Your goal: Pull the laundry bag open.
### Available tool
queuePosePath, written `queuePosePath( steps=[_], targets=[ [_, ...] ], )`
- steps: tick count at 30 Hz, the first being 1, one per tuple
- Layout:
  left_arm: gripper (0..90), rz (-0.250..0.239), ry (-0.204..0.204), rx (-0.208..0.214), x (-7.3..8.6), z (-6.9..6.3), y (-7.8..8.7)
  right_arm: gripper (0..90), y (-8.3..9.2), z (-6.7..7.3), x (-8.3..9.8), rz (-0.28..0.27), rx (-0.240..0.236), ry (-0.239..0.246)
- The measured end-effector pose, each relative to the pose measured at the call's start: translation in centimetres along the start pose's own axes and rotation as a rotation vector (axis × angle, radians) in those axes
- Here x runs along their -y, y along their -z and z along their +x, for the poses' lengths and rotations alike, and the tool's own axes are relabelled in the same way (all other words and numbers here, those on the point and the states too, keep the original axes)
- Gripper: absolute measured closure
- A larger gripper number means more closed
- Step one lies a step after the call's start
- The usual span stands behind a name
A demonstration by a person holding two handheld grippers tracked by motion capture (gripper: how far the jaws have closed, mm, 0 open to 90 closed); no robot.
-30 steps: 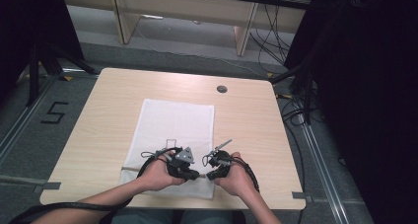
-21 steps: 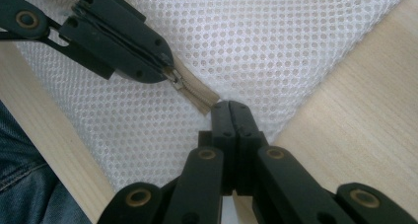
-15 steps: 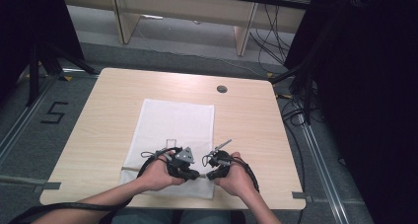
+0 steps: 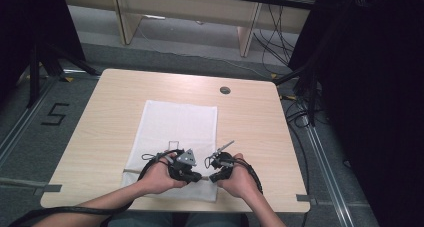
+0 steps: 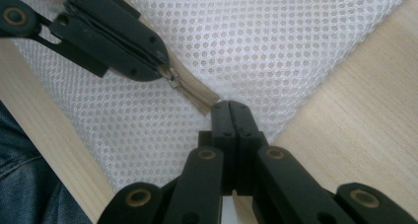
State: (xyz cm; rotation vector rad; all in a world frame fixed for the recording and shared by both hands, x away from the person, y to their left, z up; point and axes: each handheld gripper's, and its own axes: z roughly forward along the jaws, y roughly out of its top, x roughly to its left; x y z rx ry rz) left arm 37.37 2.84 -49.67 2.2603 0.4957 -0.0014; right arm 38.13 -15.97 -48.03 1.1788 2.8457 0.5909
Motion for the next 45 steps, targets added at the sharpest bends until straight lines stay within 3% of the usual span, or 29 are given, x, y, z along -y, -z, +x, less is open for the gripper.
queuePosePath(
  steps=[1, 2, 7, 11, 22, 36, 37, 38, 45],
  targets=[
    [87.2, 0.003, -0.018, -0.003, 0.0, 0.1, 0.1, 90.0, 0.0, 0.0, 0.0, 0.001, 0.0, 0.0],
    [87.2, -0.001, -0.002, 0.0, 0.0, 0.0, 0.0, 90.0, 0.0, 0.0, 0.0, 0.001, 0.001, 0.001],
    [87.2, 0.001, 0.0, 0.0, 0.0, 0.0, 0.1, 90.0, 0.0, 0.0, 0.1, 0.006, -0.006, -0.016],
    [87.2, -0.002, 0.01, 0.005, 0.1, 0.1, 0.1, 90.0, 0.0, -0.1, 0.1, 0.003, -0.004, -0.003],
    [87.2, 0.001, -0.014, -0.002, 0.2, 0.2, 0.5, 90.0, 0.0, 0.0, 0.0, 0.0, -0.001, 0.0],
    [87.2, -0.003, 0.011, -0.002, 0.4, 0.1, 1.0, 90.0, 0.0, 0.0, 0.0, 0.0, 0.0, -0.001],
    [87.2, -0.003, 0.011, -0.002, 0.4, 0.1, 1.0, 90.0, -0.1, -0.2, 0.0, -0.01, -0.003, 0.027],
    [87.2, 0.0, 0.007, -0.005, 0.4, 0.1, 1.1, 90.0, 0.0, 0.0, 0.0, 0.002, -0.003, -0.01],
    [87.1, -0.002, -0.003, 0.0, 0.5, 0.2, 1.2, 90.0, 0.0, -0.1, 0.0, -0.001, -0.003, -0.001]
  ],
)
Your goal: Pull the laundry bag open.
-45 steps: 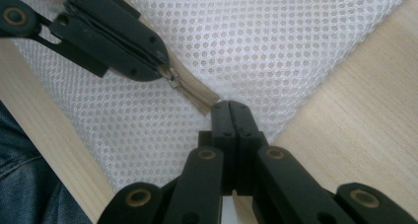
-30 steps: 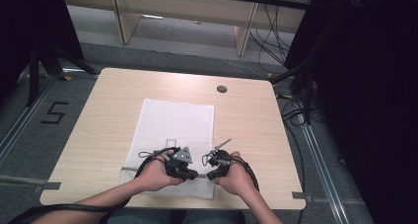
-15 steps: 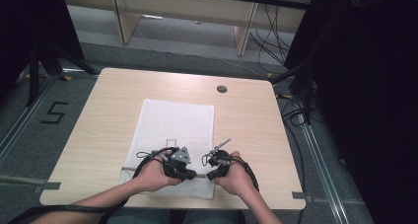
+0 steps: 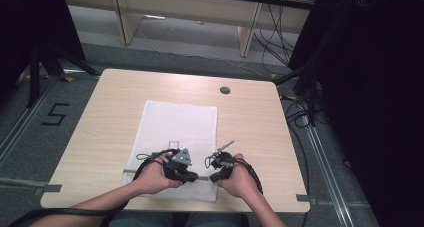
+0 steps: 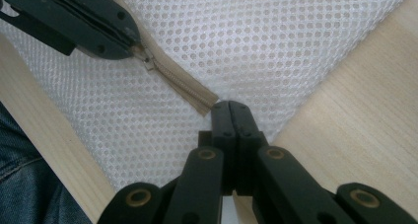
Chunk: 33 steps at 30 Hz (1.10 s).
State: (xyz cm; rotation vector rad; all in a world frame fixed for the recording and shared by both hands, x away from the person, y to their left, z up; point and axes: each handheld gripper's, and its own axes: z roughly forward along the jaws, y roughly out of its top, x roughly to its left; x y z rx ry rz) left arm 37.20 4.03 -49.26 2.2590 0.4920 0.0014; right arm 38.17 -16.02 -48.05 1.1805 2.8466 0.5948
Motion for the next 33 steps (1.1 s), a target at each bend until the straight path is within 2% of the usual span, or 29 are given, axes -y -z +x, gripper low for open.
queuePosePath(
  steps=[2, 3, 4, 13, 14, 15, 16, 17, 18, 19, 24, 26, 27, 28, 29, 30, 33],
  targets=[
    [87.2, 0.004, -0.004, -0.001, 0.01, 0.01, 0.04, 90.0, 0.0, 0.0, 0.0, 0.0, 0.0, 0.001],
    [87.2, 0.006, 0.007, -0.006, 0.04, -0.06, 0.1, 90.0, 0.0, 0.0, 0.0, 0.0, 0.0, 0.0],
    [87.2, 0.004, -0.008, -0.004, 0.01, 0.02, 0.15, 90.0, -0.01, -0.02, 0.0, 0.0, 0.0, 0.0],
    [87.2, 0.005, -0.009, -0.011, 0.06, -0.09, 0.31, 90.0, -0.02, -0.05, 0.02, -0.001, 0.0, 0.004],
    [87.2, -0.001, -0.002, -0.007, 0.09, -0.05, 0.36, 90.0, 0.0, -0.02, 0.02, 0.005, 0.002, -0.006],
    [87.2, -0.001, -0.002, -0.007, 0.09, -0.05, 0.36, 90.0, -0.03, -0.07, 0.02, -0.002, 0.0, 0.004],
    [87.2, -0.002, -0.015, -0.009, 0.09, 0.07, 0.52, 90.0, -0.01, -0.06, 0.01, -0.001, -0.001, 0.004],
    [87.2, -0.003, 0.01, -0.009, 0.17, -0.02, 0.53, 90.0, -0.01, -0.07, 0.01, 0.002, -0.001, 0.001],
    [87.1, -0.003, 0.01, -0.009, 0.17, -0.02, 0.53, 90.0, 0.03, 0.0, 0.0, 0.008, -0.001, -0.011],
    [87.2, 0.001, -0.008, -0.009, 0.18, 0.05, 0.57, 90.0, -0.02, -0.08, 0.0, 0.0, 0.0, 0.003],
    [87.1, 0.003, -0.015, -0.013, 0.18, 0.03, 0.64, 90.0, -0.01, -0.06, 0.01, -0.001, -0.001, 0.003],
    [87.1, 0.0, -0.013, -0.013, 0.19, 0.03, 0.67, 90.0, -0.01, -0.06, 0.02, -0.001, -0.001, 0.003],
    [87.2, -0.004, 0.008, -0.01, 0.24, -0.02, 0.66, 90.0, -0.01, -0.07, 0.02, -0.001, -0.002, 0.003],
    [87.2, 0.002, -0.013, -0.014, 0.21, 0.1, 0.76, 90.0, 0.0, -0.02, 0.02, 0.006, 0.0, -0.01],
    [87.2, -0.001, 0.005, -0.011, 0.25, 0.01, 0.74, 90.0, 0.02, -0.02, 0.02, 0.002, -0.001, -0.005],
    [87.2, -0.001, -0.01, -0.013, 0.24, 0.07, 0.76, 90.0, 0.02, -0.02, 0.01, 0.002, 0.0, -0.007],
    [87.1, 0.0, -0.007, -0.012, 0.24, 0.07, 0.77, 90.0, 0.02, -0.03, 0.02, 0.001, -0.001, -0.009]
  ],
)
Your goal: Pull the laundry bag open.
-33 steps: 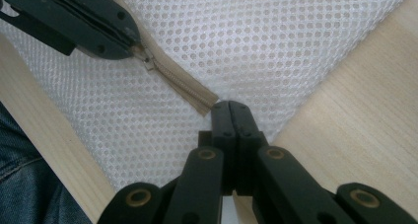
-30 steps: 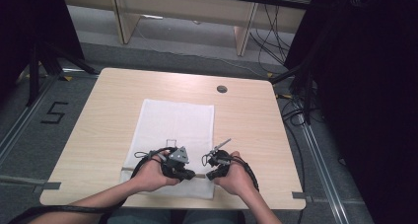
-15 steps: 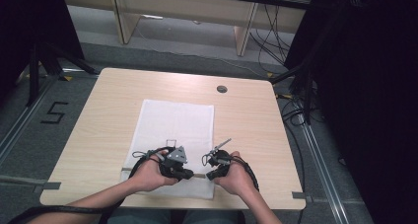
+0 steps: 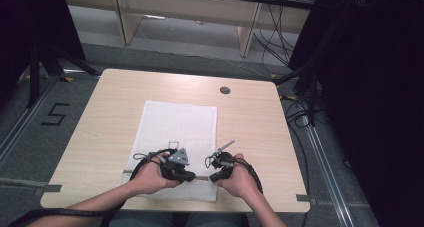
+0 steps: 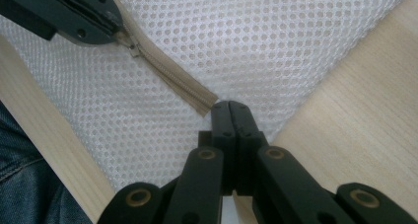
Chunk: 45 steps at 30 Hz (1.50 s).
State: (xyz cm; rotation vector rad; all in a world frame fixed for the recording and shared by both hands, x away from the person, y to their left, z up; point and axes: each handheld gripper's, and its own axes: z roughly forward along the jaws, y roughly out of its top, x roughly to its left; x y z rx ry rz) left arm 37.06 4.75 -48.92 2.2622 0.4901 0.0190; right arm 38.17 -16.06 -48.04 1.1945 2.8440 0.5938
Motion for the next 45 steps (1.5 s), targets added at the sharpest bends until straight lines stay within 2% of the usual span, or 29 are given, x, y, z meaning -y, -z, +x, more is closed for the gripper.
queuePosePath(
  steps=[1, 4, 5, 6, 9, 13, 14, 26, 31, 33, 34, 35, 39, 43, 45],
  targets=[
    [87.2, 0.003, -0.004, -0.004, 0.0, 0.01, 0.01, 90.0, 0.01, 0.1, 0.03, 0.005, -0.008, -0.017],
    [87.2, 0.002, -0.003, -0.004, 0.01, -0.02, 0.04, 90.0, -0.01, 0.03, 0.03, 0.002, 0.0, -0.002],
    [87.2, 0.0, 0.01, -0.005, 0.05, -0.09, 0.04, 90.0, -0.03, -0.02, 0.02, -0.004, -0.002, 0.01],
    [87.2, 0.002, 0.0, 0.002, 0.03, 0.03, 0.09, 90.0, -0.05, -0.04, 0.03, -0.005, 0.0, 0.014],
    [87.2, 0.002, -0.005, -0.001, 0.04, 0.08, 0.17, 90.0, 0.03, 0.09, 0.0, 0.007, 0.002, -0.01],
    [87.2, 0.003, -0.005, -0.001, 0.04, 0.06, 0.16, 90.0, 0.03, 0.1, -0.02, 0.008, 0.003, -0.008],
    [87.2, 0.003, -0.005, -0.001, 0.05, 0.03, 0.16, 90.0, -0.03, -0.04, 0.0, -0.001, -0.001, 0.012],
    [87.2, 0.002, -0.008, -0.005, 0.06, -0.06, 0.19, 90.0, -0.05, -0.02, 0.02, -0.003, 0.003, 0.014],
    [87.2, 0.003, 0.006, -0.009, 0.14, -0.07, 0.37, 90.0, -0.03, 0.0, 0.01, -0.004, 0.0, 0.015],
    [87.2, 0.004, 0.002, -0.01, 0.17, -0.08, 0.36, 90.0, -0.03, 0.0, 0.01, -0.003, 0.0, 0.016],
    [87.2, 0.005, -0.018, -0.01, 0.13, 0.02, 0.38, 90.0, -0.04, -0.02, 0.0, -0.001, 0.001, 0.014],
    [87.1, 0.003, 0.003, -0.009, 0.16, -0.09, 0.37, 90.0, -0.04, -0.01, 0.0, -0.001, 0.001, 0.012],
    [87.1, -0.001, 0.002, -0.007, 0.17, -0.01, 0.45, 90.0, -0.04, -0.03, 0.01, -0.002, 0.001, 0.013],
    [87.2, 0.002, -0.015, -0.009, 0.23, 0.09, 0.59, 90.0, -0.05, -0.03, 0.01, -0.004, 0.002, 0.017],
    [87.1, -0.002, 0.005, -0.012, 0.34, 0.06, 0.7, 90.0, -0.04, 0.0, 0.02, -0.004, 0.002, 0.016]
  ],
)
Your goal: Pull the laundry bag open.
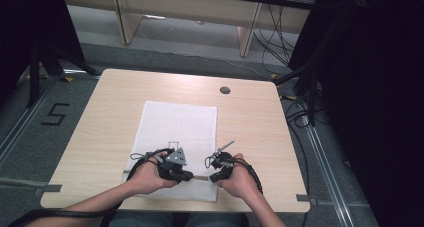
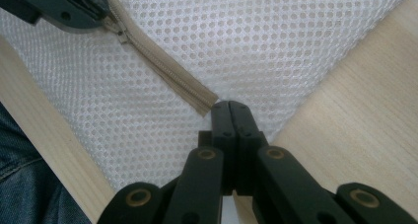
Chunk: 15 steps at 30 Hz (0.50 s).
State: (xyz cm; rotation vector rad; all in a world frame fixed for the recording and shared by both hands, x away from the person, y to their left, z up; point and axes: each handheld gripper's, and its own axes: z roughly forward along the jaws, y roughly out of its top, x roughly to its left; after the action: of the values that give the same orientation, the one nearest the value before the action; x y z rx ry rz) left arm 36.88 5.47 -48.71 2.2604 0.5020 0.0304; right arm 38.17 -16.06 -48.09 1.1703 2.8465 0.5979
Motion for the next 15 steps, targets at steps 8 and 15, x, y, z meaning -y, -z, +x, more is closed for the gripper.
queuePosePath(
  steps=[8, 15],
  targets=[
    [87.1, -0.002, -0.003, -0.005, 0.11, 0.03, 0.24, 90.0, 0.0, -0.02, -0.02, 0.003, 0.0, -0.005],
    [87.2, 0.002, -0.001, -0.004, 0.14, 0.04, 0.3, 90.0, 0.03, 0.02, -0.01, 0.008, -0.001, -0.012]
  ],
)
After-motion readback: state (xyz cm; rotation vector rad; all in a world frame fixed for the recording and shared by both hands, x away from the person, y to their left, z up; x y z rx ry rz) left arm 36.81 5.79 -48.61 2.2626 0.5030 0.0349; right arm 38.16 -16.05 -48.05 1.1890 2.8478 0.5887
